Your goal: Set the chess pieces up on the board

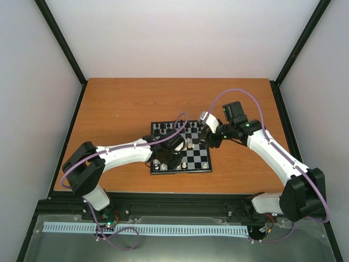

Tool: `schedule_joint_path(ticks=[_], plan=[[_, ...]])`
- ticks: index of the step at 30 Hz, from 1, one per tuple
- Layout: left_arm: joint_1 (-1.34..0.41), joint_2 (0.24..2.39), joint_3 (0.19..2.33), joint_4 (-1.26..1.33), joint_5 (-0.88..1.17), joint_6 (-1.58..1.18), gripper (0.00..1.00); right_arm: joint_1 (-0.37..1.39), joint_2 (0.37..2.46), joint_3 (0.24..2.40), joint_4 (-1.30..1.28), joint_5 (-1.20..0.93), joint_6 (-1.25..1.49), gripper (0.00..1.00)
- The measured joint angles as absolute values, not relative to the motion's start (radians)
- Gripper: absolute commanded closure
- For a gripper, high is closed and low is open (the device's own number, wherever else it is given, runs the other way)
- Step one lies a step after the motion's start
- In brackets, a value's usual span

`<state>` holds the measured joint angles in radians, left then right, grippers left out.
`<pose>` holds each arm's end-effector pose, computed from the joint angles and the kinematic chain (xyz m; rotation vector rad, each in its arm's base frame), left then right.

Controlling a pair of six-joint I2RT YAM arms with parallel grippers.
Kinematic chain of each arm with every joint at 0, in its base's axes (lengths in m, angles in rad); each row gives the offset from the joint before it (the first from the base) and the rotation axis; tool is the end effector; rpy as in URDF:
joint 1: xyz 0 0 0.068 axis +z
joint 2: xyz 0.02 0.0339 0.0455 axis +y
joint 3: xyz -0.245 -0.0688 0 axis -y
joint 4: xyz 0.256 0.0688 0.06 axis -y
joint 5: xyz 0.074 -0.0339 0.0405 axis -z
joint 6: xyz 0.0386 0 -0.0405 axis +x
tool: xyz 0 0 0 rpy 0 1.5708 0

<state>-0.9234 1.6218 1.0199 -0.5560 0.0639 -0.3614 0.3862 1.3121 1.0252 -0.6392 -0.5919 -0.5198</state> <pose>0.1926 -0.2588 0.1596 0.7996 2.7022 -0.4257 0.2546 0.1268 0.2507 -1.2615 2.0370 0.6720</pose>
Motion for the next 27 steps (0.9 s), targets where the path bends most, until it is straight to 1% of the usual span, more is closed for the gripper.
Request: schedule_joint_path(ticks=[2,7,11,15,19,22,27], plan=[[-0.923,1.625,1.021,-0.554,0.064,-0.361,0.63,0.386,1.313,1.025,-0.639,-0.592,-0.521,0.49],[-0.923,1.629,1.024,-0.556,0.068,-0.361,0.57,0.385,1.320,1.025,-0.639,-0.592,-0.527,0.49],[-0.924,1.614,1.030,-0.577,0.062,-0.358,0.48,0.383,1.322,1.025,-0.640,-0.595,-0.531,0.50],[-0.924,1.539,1.057,-0.639,0.022,-0.341,0.40,0.371,1.328,1.026,-0.652,-0.590,-0.540,0.52],[-0.908,1.434,1.145,-0.734,-0.060,-0.312,0.29,0.371,1.372,1.054,-0.687,-0.583,-0.564,0.55],[-0.844,1.368,1.222,-0.785,-0.103,-0.291,0.20,0.378,1.431,1.087,-0.705,-0.573,-0.577,0.57],[-0.651,1.280,1.222,-0.772,-0.150,-0.259,0.18,0.432,1.543,1.138,-0.715,-0.506,-0.597,0.60]])
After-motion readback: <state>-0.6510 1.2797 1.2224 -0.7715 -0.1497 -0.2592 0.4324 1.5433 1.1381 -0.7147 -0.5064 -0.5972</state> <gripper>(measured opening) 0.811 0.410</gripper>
